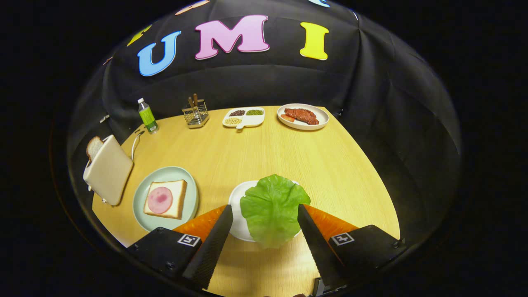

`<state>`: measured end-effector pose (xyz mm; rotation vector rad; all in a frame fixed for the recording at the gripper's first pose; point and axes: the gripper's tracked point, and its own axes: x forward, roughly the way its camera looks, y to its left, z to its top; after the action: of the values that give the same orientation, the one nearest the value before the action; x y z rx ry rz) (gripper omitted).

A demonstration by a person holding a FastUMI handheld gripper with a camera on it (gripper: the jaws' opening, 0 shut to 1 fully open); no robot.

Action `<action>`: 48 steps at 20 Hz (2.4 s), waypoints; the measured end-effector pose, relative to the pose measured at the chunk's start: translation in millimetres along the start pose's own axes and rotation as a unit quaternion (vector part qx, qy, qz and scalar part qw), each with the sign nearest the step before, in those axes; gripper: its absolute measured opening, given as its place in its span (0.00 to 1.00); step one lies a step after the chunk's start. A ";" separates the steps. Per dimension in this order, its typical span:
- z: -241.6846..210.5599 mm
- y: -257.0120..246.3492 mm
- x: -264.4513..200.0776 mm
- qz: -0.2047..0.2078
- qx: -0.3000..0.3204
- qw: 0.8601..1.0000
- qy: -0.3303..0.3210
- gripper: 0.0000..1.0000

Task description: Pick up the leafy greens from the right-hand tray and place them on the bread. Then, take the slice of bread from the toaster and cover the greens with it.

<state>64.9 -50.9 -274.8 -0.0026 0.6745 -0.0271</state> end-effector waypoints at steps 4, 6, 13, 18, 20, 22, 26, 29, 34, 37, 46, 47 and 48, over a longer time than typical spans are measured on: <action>-18.8 -9.7 30.8 -0.004 -0.017 0.999 0.034 0.98; -25.4 -13.9 40.1 -0.004 -0.017 0.999 0.047 0.93; -52.2 -9.5 51.6 0.006 -0.008 0.995 0.101 0.76; -53.7 -11.1 52.8 0.009 -0.005 0.994 0.112 0.67; -53.5 -11.2 50.7 0.013 -0.010 0.994 0.111 0.56; -54.4 -15.1 51.9 0.008 -0.012 0.993 0.120 0.42; -51.0 -17.8 53.6 0.007 0.004 0.992 0.125 0.19; -51.9 -18.9 54.4 0.009 -0.003 0.992 0.127 0.12; -50.6 -15.9 55.4 0.021 -0.014 0.991 0.131 0.08; -42.9 -13.7 50.9 0.022 -0.010 0.992 0.126 0.08; 10.0 -1.6 6.4 0.023 -0.029 0.996 0.081 0.07; 17.1 4.0 1.6 0.026 -0.030 0.996 0.076 0.07; 22.8 9.4 -4.9 0.028 -0.031 0.997 0.072 0.07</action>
<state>75.5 -41.5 -254.0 -0.0413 0.8189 0.0486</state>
